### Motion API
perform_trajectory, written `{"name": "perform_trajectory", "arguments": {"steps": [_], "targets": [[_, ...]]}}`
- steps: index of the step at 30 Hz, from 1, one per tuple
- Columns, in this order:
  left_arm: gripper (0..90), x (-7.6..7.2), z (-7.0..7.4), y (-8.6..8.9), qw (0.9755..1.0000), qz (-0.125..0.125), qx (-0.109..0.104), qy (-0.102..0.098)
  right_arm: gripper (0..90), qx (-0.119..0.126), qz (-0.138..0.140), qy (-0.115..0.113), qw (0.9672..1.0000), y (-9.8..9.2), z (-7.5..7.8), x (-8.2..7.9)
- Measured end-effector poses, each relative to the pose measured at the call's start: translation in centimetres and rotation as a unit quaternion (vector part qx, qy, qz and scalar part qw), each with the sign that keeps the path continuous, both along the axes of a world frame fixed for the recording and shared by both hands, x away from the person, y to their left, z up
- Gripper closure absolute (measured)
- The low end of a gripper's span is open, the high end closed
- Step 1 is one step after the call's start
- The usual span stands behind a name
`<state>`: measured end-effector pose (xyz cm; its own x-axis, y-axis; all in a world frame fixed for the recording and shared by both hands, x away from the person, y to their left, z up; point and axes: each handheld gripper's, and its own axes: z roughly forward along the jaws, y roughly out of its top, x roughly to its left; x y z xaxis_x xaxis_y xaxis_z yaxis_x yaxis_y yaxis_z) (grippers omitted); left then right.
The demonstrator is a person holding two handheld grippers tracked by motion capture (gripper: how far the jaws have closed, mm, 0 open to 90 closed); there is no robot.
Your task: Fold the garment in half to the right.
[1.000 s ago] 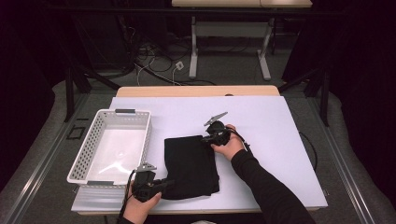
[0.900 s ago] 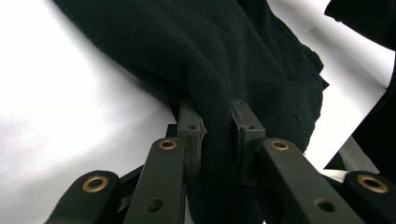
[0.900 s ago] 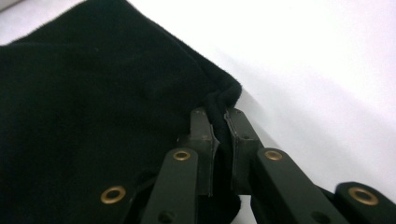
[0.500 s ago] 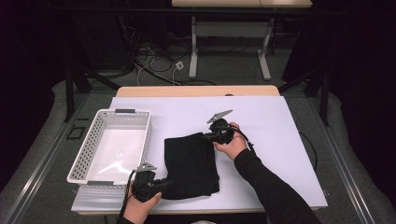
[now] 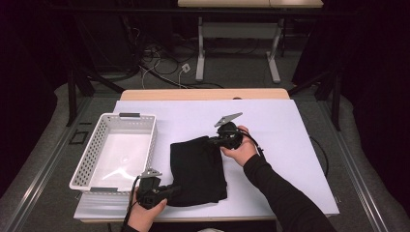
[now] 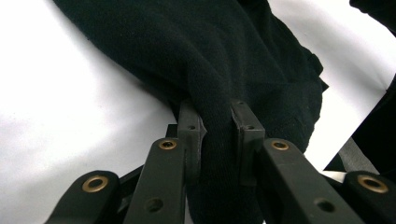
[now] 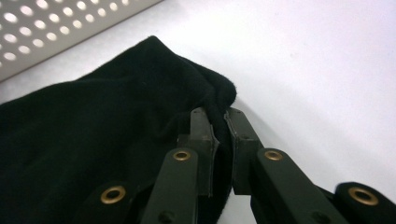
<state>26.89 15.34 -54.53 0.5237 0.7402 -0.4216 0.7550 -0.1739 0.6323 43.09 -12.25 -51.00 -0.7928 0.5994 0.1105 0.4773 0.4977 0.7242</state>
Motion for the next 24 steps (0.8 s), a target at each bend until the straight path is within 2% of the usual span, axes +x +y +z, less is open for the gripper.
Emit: {"name": "perform_trajectory", "arguments": {"steps": [12,24], "targets": [[77.2,0.0,0.1,0.0,1.0,0.003,-0.001,-0.002,83.2,0.012,0.009,-0.011,0.9998,0.0,1.4,-0.7],[77.2,-0.1,0.9,0.2,0.9998,0.004,-0.01,-0.014,83.2,0.024,0.017,-0.03,0.9991,0.1,3.8,-1.4]]}}
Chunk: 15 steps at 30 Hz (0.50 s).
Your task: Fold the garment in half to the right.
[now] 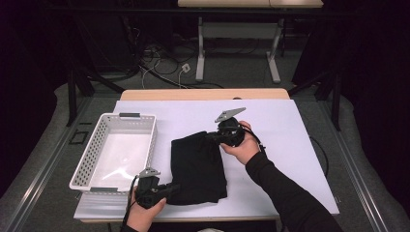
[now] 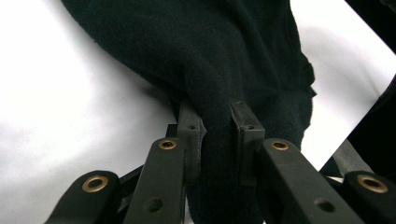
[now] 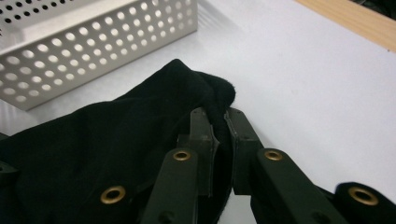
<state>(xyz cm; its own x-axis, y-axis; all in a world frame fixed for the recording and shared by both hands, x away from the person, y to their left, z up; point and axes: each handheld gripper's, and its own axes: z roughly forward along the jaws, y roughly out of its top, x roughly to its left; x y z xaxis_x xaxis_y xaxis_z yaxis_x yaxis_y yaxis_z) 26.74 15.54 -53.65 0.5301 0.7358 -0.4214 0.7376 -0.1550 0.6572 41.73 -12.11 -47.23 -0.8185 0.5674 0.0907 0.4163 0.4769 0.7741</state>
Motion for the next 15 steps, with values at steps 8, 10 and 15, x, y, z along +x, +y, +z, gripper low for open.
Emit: {"name": "perform_trajectory", "arguments": {"steps": [8,10,15], "targets": [[77.2,0.0,1.1,0.4,0.9998,0.008,-0.008,-0.015,83.2,0.008,0.006,-0.016,0.9998,0.3,1.8,-0.3],[77.2,0.0,1.4,0.5,0.9998,0.007,-0.009,-0.018,83.2,0.009,0.007,-0.019,0.9998,0.4,2.1,-0.2],[77.2,0.2,2.2,0.7,0.9996,0.008,-0.012,-0.023,83.2,0.011,0.006,-0.022,0.9997,0.5,3.0,0.0]]}}
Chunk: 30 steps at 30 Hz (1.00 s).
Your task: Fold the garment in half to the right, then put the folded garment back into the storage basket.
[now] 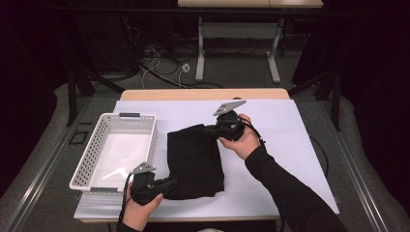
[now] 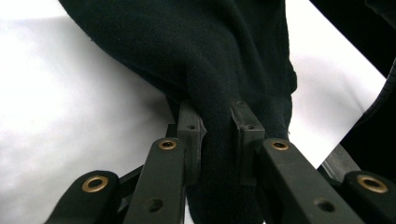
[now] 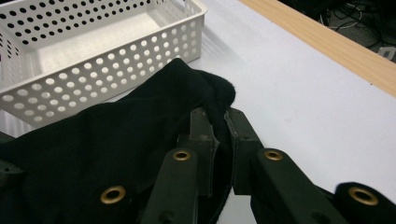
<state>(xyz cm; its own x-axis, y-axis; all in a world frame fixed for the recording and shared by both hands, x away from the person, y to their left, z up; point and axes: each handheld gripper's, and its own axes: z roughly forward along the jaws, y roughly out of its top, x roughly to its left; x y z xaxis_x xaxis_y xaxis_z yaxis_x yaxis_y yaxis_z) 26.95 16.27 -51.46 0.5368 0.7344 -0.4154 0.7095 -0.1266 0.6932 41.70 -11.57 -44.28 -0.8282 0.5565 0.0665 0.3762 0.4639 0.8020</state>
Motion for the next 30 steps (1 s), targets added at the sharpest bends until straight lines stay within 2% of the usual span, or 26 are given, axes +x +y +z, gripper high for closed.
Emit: {"name": "perform_trajectory", "arguments": {"steps": [15,21,30], "targets": [[77.2,0.9,2.4,1.1,0.9998,0.011,-0.005,-0.018,83.2,0.005,-0.005,-0.02,0.9998,1.0,2.8,0.7],[77.3,1.5,3.4,1.8,0.9997,0.014,-0.007,-0.02,83.2,0.015,-0.01,-0.023,0.9996,1.3,4.0,1.3],[77.3,2.3,4.6,2.9,0.9993,0.026,-0.01,-0.025,83.2,0.017,-0.011,-0.031,0.9993,2.5,5.3,2.0]]}}
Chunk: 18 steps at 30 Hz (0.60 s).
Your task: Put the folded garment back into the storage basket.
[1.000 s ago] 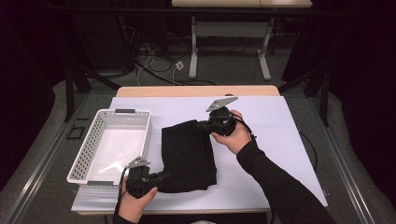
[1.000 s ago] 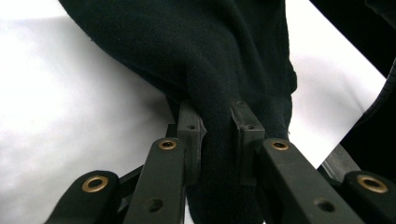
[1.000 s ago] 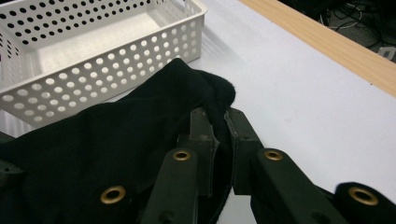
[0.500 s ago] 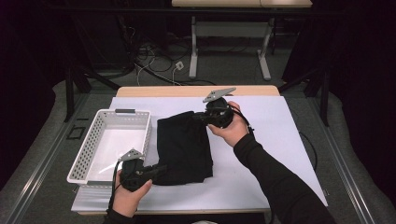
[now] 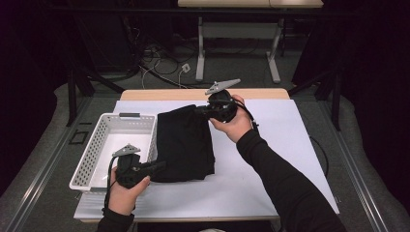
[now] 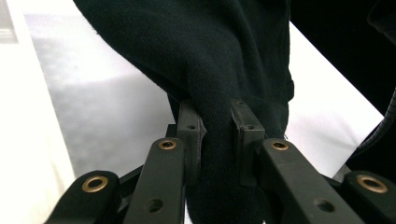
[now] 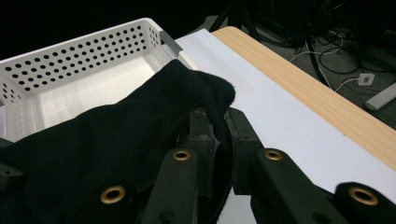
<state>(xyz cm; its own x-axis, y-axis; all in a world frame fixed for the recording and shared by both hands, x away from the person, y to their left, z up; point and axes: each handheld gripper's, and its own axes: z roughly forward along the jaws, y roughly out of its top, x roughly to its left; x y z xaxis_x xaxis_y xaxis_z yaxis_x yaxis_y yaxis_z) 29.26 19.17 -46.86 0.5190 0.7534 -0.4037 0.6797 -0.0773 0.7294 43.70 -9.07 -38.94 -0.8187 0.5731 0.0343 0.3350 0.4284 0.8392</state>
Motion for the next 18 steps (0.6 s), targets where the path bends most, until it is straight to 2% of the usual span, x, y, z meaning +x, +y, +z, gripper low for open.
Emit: {"name": "perform_trajectory", "arguments": {"steps": [13,18], "targets": [[77.3,1.4,2.3,1.6,0.9998,0.017,-0.002,-0.006,83.2,0.007,-0.007,-0.011,0.9999,1.5,2.2,0.9],[77.2,1.9,3.0,2.6,0.9995,0.028,0.005,-0.014,83.2,0.008,-0.012,-0.012,0.9998,2.2,2.8,1.5]]}}
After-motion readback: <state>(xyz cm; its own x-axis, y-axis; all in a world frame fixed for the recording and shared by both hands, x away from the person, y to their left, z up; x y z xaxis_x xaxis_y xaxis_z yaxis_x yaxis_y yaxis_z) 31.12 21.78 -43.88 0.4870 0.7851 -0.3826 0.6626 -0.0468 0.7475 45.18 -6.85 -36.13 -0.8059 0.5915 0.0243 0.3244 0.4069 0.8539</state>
